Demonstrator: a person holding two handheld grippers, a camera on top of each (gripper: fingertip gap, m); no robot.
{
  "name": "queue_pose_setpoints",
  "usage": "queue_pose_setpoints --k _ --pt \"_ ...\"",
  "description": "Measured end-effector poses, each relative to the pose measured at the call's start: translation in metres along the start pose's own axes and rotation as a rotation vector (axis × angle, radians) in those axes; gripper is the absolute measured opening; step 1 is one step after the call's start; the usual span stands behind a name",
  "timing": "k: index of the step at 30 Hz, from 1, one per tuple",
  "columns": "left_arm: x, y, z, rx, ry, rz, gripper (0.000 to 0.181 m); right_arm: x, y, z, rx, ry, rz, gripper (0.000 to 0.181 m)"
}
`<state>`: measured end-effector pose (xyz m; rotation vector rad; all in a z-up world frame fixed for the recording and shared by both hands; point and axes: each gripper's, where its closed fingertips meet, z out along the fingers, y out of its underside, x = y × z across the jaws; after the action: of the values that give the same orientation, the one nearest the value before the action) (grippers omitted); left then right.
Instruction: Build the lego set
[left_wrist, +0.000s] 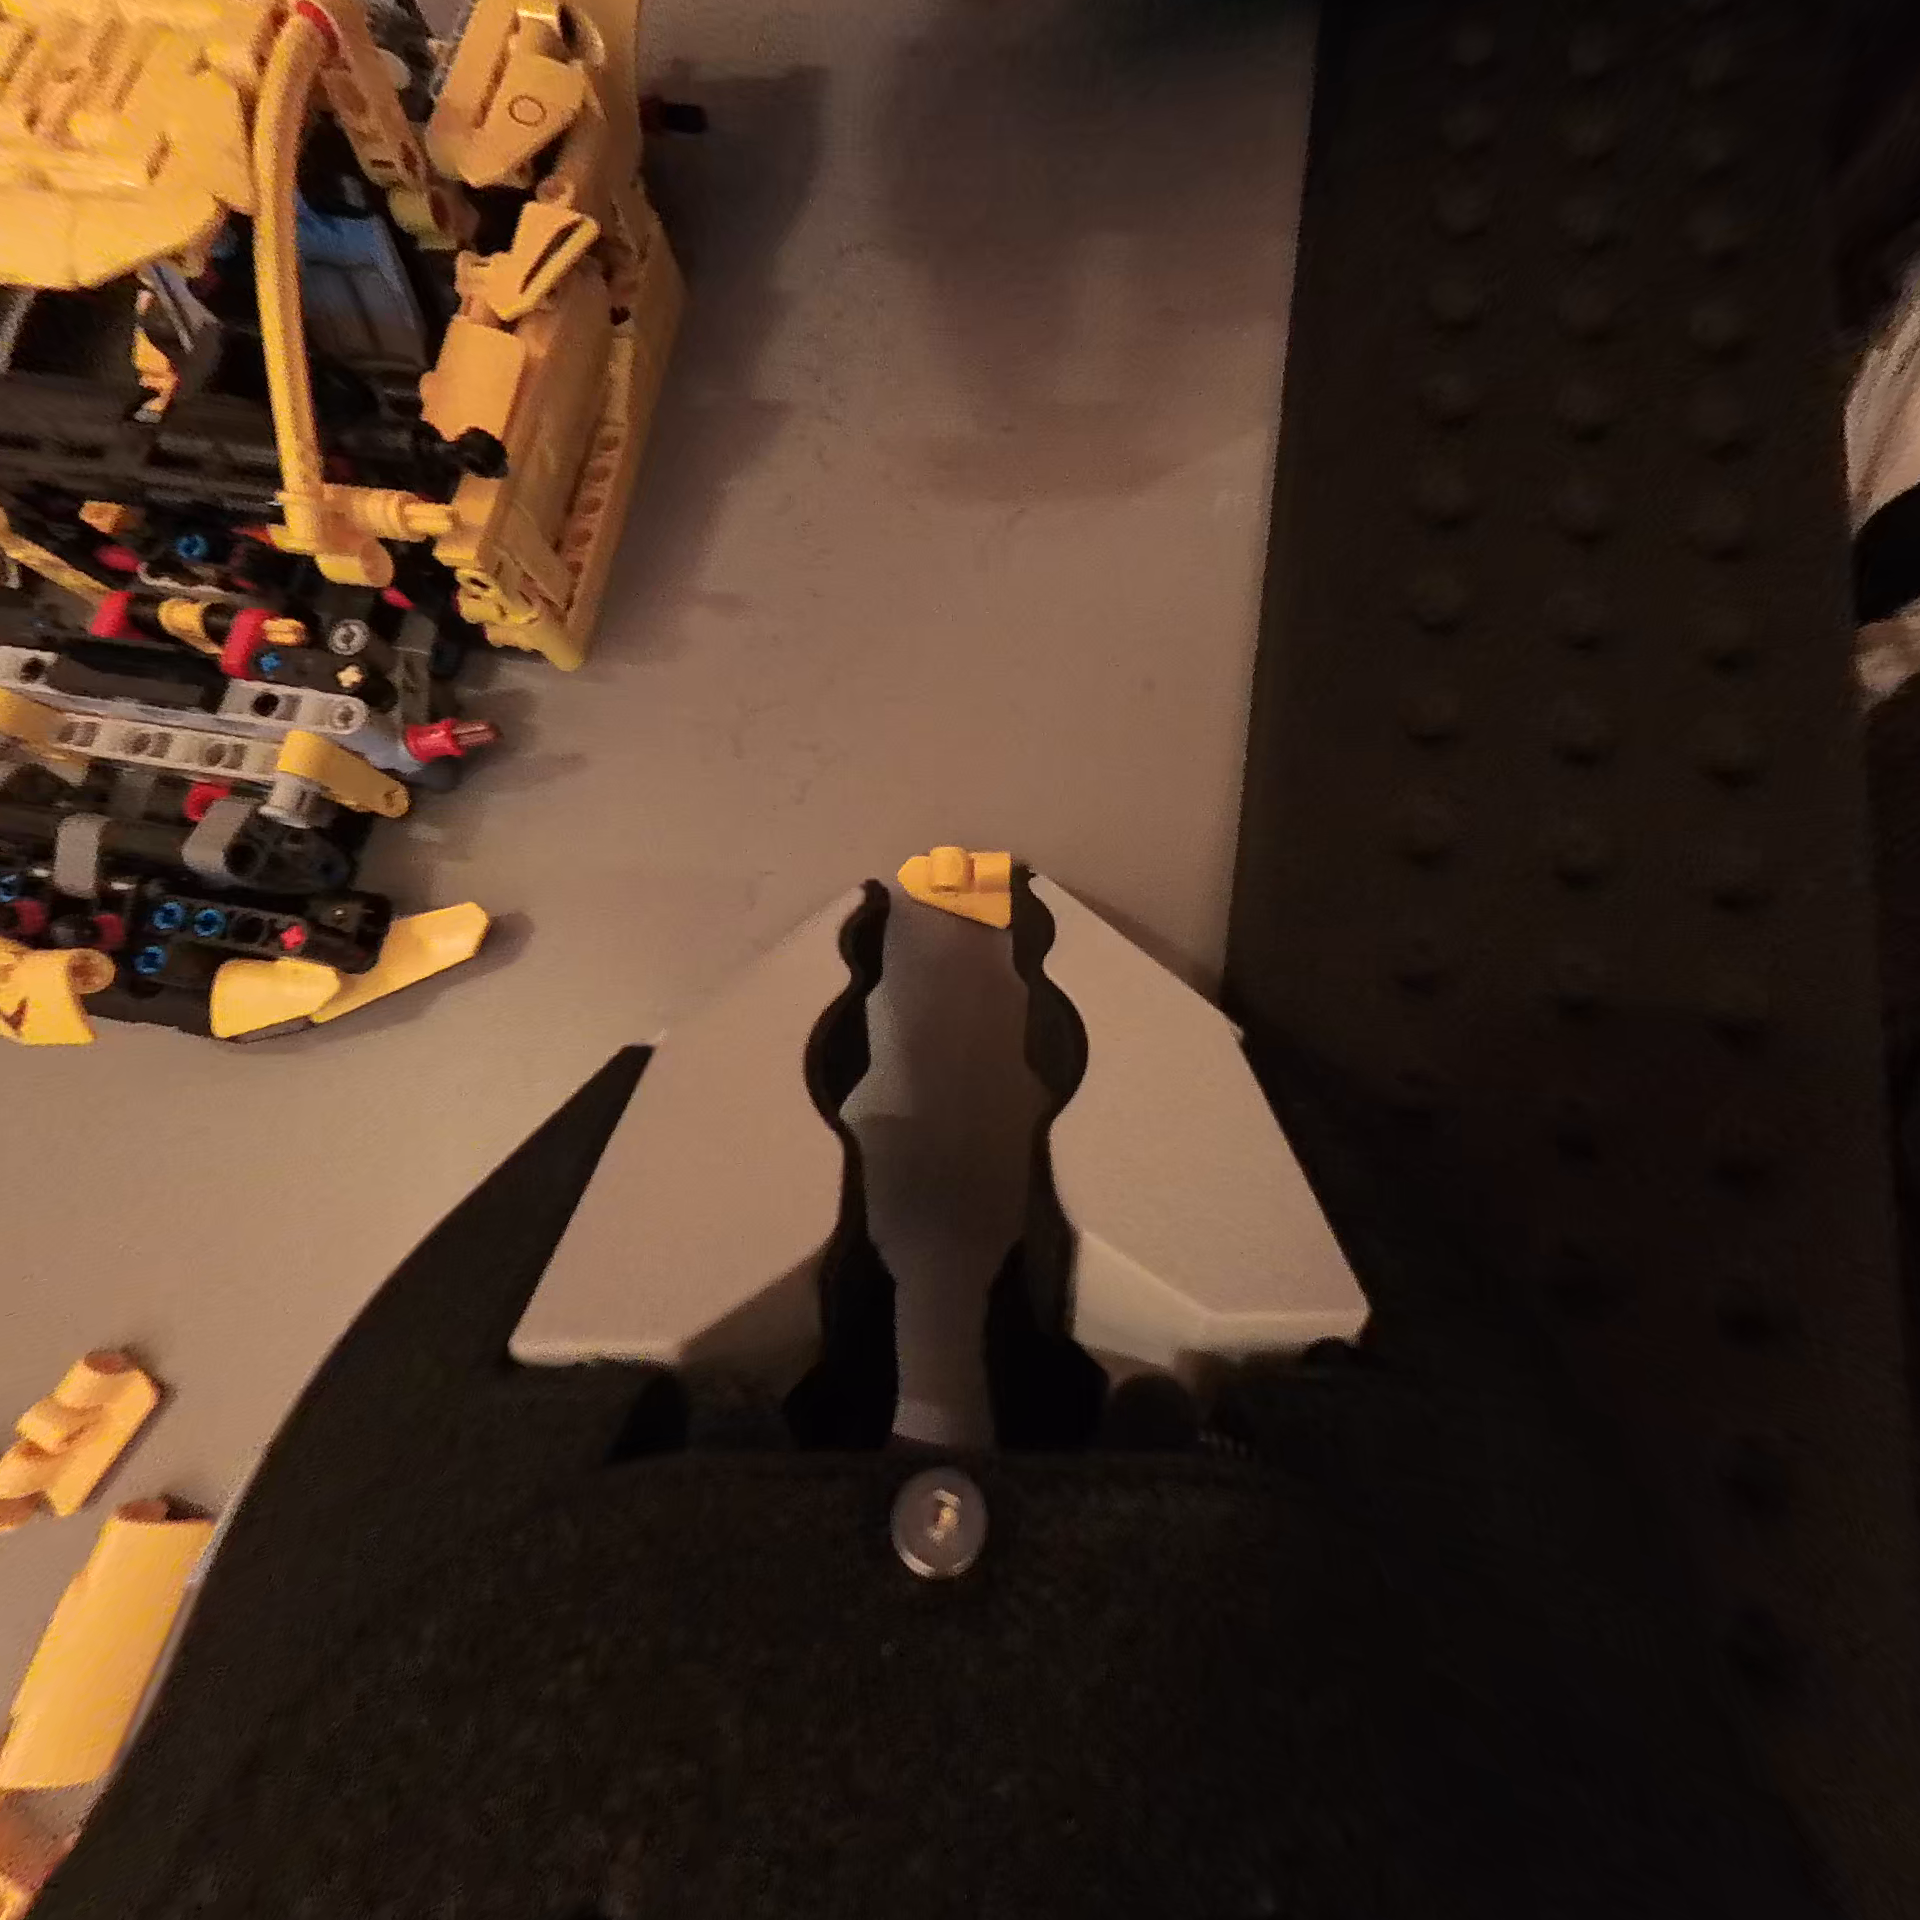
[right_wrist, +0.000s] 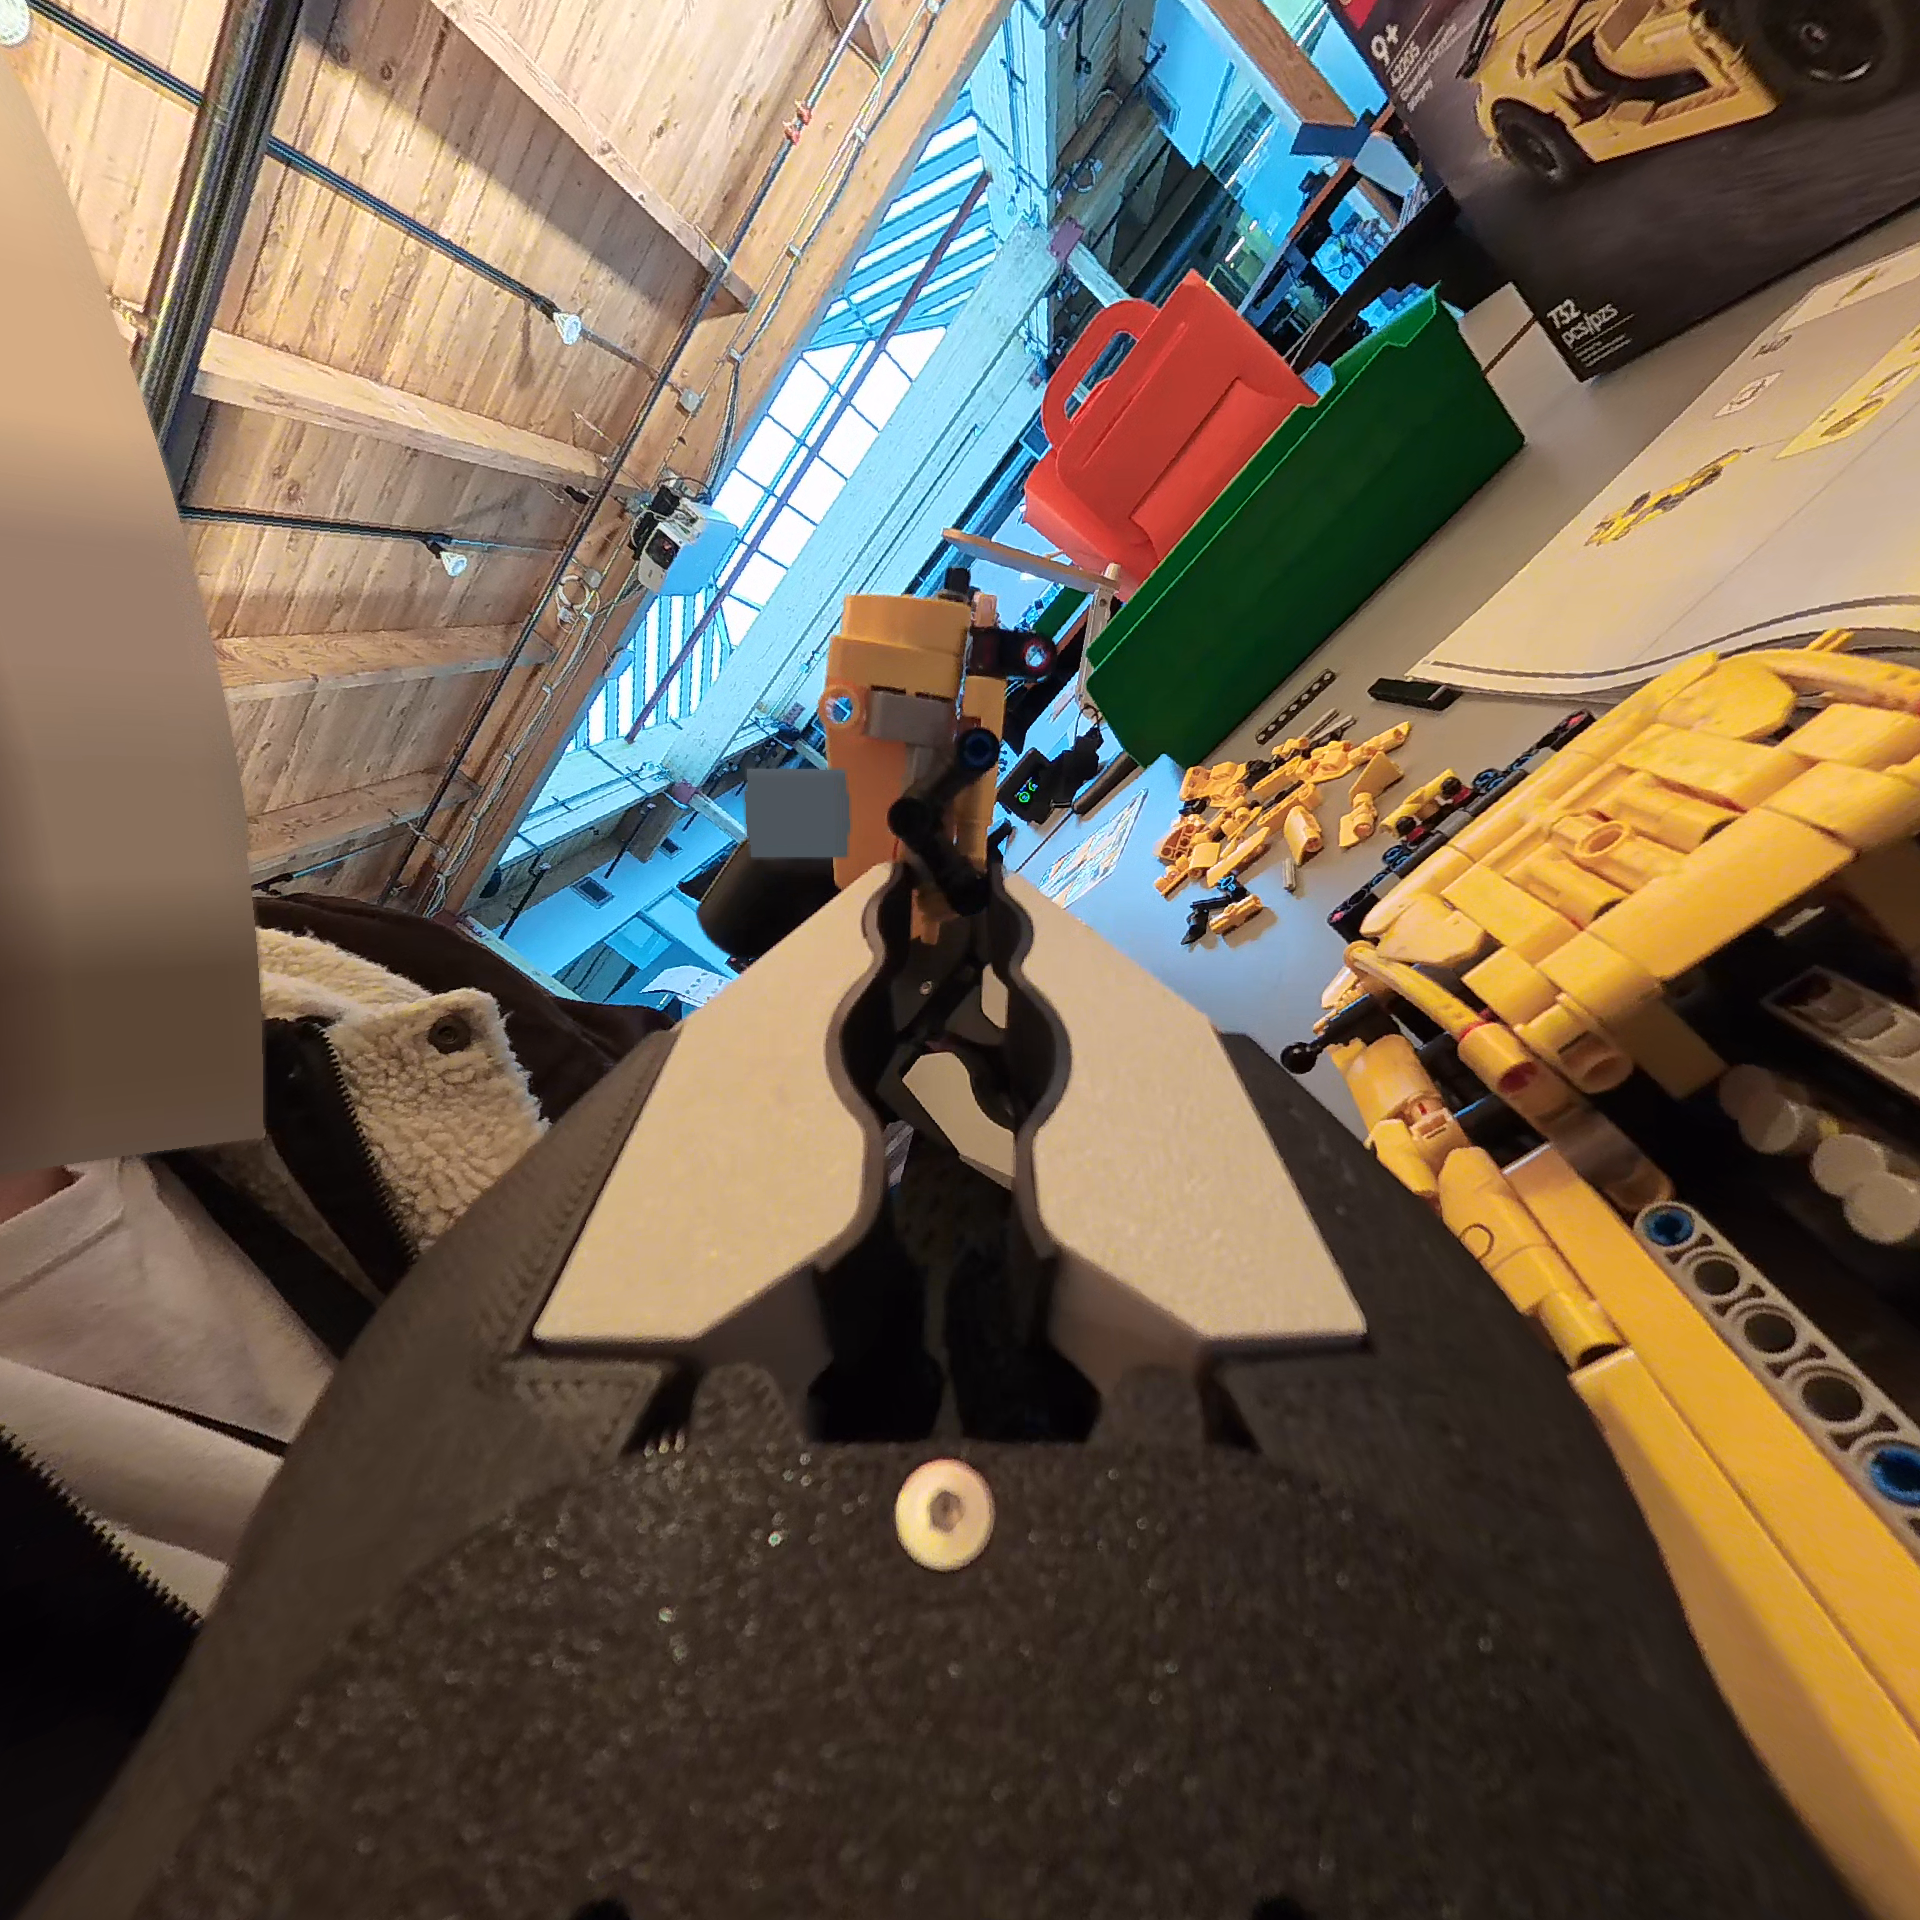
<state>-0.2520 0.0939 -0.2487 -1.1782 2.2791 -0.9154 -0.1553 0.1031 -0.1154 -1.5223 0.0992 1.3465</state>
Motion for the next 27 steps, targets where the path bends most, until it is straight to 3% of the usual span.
queue_pose_setpoints --k 18,20,25,27 --pt "0.007 -0.006 0.006 0.070 0.040 0.057 0.016 0.008 0.007 0.003 -0.040 0.025 0.015 0.013" --pt "-0.003 -0.007 0.005 0.051 -0.025 0.058 0.015 0.011 0.011 0.006 -0.063 0.051 0.026 0.013" --pt "-0.036 -0.075 -0.034 0.305 -0.318 0.143 0.015 0.013 0.024 0.017 -0.115 0.062 0.118 0.013" --pt "-0.044 -0.087 -0.041 0.345 -0.392 0.168 0.015 0.012 0.035 0.024 -0.156 0.044 0.177 0.013"
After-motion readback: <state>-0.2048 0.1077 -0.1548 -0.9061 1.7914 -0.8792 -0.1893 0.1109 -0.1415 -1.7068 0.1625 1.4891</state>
